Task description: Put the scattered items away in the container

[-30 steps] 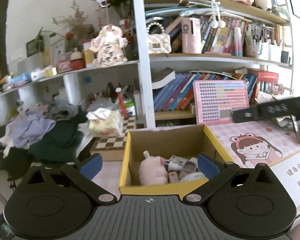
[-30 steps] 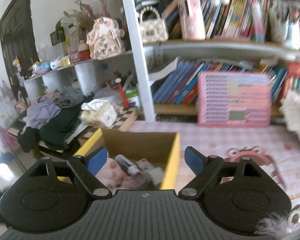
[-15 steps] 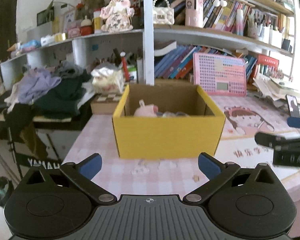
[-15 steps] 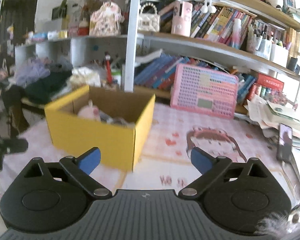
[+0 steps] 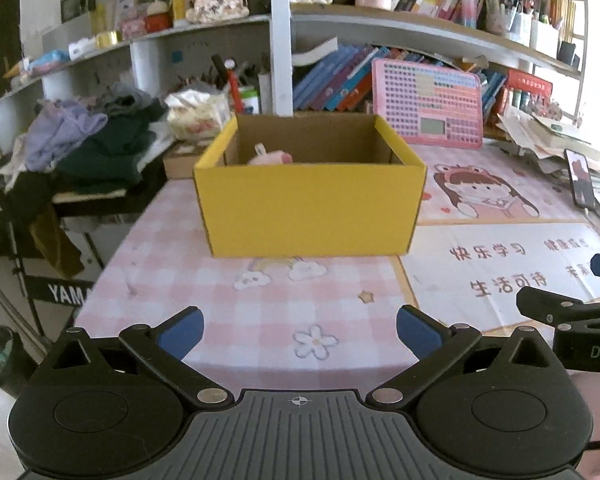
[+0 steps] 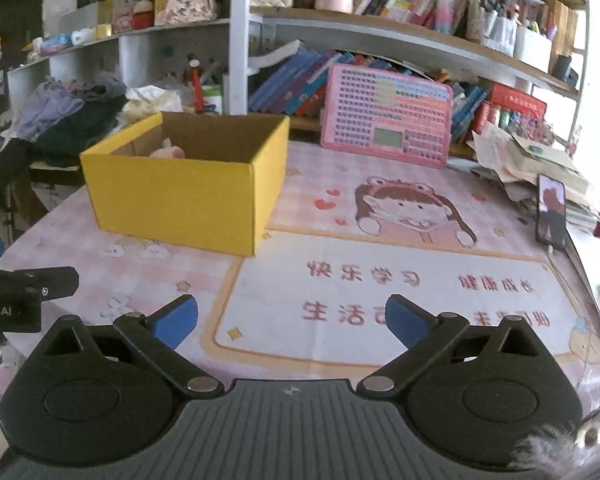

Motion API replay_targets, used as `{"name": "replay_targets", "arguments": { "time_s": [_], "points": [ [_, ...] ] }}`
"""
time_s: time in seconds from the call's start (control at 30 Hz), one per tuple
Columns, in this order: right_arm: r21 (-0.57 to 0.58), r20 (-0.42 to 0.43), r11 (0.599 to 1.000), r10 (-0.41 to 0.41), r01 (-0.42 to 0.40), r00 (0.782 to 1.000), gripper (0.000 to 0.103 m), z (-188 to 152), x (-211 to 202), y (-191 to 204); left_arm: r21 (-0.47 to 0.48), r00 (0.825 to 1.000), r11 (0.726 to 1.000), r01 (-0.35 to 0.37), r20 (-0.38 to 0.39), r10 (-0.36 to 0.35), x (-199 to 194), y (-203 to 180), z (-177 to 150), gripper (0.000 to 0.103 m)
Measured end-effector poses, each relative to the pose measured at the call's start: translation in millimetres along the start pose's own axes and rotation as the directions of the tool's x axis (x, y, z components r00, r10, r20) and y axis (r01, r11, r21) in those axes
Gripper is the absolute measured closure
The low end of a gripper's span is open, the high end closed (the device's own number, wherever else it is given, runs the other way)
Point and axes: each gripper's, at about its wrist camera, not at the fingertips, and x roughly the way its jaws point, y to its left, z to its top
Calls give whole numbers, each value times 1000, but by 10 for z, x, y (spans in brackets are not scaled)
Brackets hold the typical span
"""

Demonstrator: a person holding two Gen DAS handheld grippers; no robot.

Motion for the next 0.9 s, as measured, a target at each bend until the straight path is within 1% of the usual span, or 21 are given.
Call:
{"name": "replay_targets", "arguments": {
  "time_s": [0.13,0.3,0.47,0.67,0.9],
  "points": [
    [35,-57,999,-22,25,998,0,-42,-1,-93,51,998,999,10,-58,-7,45,-118,-46,0],
    [41,-98,999,-11,15,995,0,-94,4,-112,48,998,998,28,-50,-26,26,-139,-59,0],
    [45,-99,999,-3,7,995,0,-143,-46,-105,29,998,999,26,-62,-24,37,-113,-56,0],
    [72,-97,997,-13,20,995,0,-168,-101,-143,68,997,997,48,-57,-44,-4,-181,-64,0],
    [67,-97,997,-16,23,995,0,-192,-155,-139,57,996,996,66,-66,-62,-25,-181,-81,0]
  ]
}}
